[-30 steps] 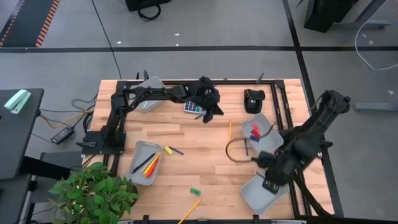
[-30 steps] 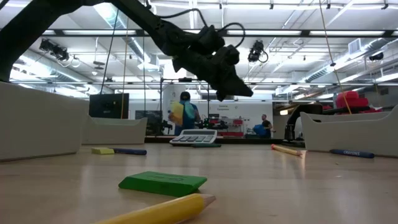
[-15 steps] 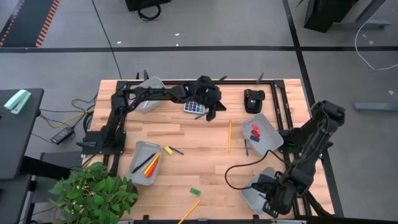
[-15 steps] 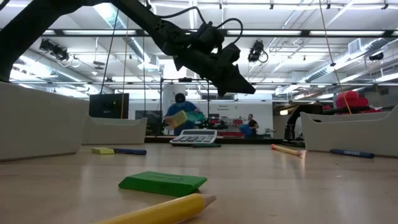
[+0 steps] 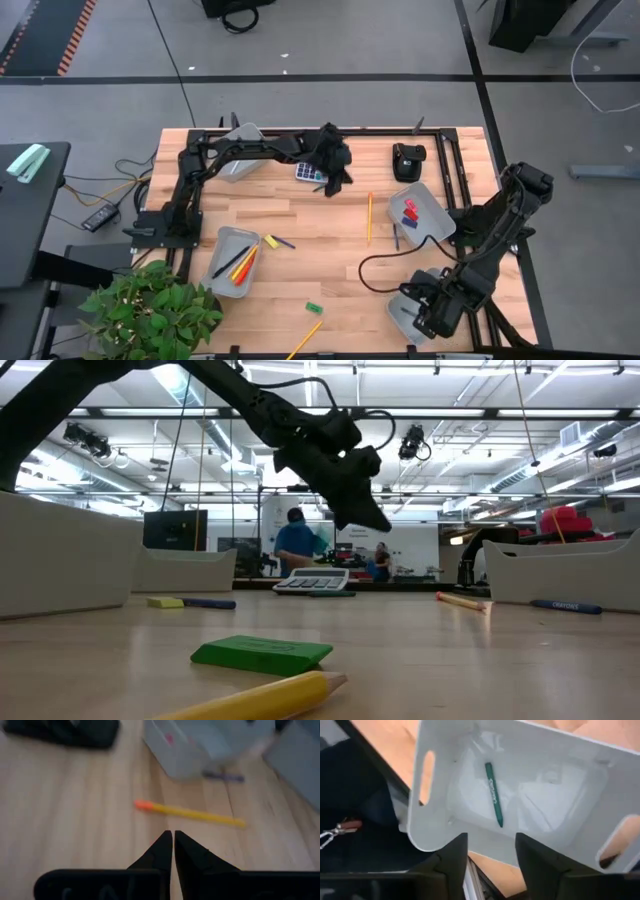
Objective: Sort crayons/erasers/pens/pencils in bins
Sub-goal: Put the top yellow pencil into the top left gray bin
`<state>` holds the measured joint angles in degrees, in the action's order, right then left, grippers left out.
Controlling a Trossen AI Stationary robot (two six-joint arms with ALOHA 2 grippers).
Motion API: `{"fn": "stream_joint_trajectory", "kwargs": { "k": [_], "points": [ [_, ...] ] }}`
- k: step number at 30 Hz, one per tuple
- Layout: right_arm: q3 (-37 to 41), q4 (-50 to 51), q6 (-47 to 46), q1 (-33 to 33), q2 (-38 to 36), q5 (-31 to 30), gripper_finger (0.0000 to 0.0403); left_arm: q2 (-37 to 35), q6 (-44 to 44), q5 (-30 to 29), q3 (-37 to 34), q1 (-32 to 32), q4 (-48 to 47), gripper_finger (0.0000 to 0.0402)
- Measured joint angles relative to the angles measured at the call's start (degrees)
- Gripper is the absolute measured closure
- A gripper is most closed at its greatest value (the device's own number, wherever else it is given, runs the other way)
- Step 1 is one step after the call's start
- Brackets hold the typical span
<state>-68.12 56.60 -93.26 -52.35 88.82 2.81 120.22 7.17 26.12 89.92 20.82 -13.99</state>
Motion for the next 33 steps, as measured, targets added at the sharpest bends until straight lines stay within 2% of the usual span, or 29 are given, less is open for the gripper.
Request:
{"fn": "stream_joint_trajectory", "kwargs": {
  "k": [3, 10, 14, 18, 26, 30, 33],
  "points": [
    [0.0, 1.8, 1.7, 2.8, -0.8, 0.1, 0.0215, 0.0, 1.2, -0.7, -2.1, -1.3, -2.6, 0.0383],
    [0.0, 3.9, 6.4, 14.8, -3.5, -10.9, 0.0226, 0.0, 1.0, -1.0, -8.7, -2.3, -2.0, 0.0394],
    [0.2, 3.8, 13.6, 22.0, -1.9, -10.9, 0.0230, -1.4, 1.0, -1.2, -11.5, -1.4, -1.8, 0.0386],
    [0.2, 3.4, 19.4, 26.9, -0.7, -10.7, 0.0224, -6.4, 0.9, -3.7, -16.3, -1.2, 0.6, 0.0393],
    [2.1, 1.9, 25.5, 32.7, -0.3, -10.7, 0.0219, -19.7, -2.8, -8.1, -30.8, -1.3, 16.3, 0.0382],
    [5.4, -2.2, 27.9, 34.9, -0.3, -10.5, 0.0219, -23.0, -4.3, -8.4, -34.3, -1.4, 20.8, 0.0384],
    [7.9, -6.8, 30.1, 36.5, -0.3, -9.5, 0.0219, -23.5, -4.5, -8.4, -35.0, -1.5, 20.5, 0.0391]
  ]
}}
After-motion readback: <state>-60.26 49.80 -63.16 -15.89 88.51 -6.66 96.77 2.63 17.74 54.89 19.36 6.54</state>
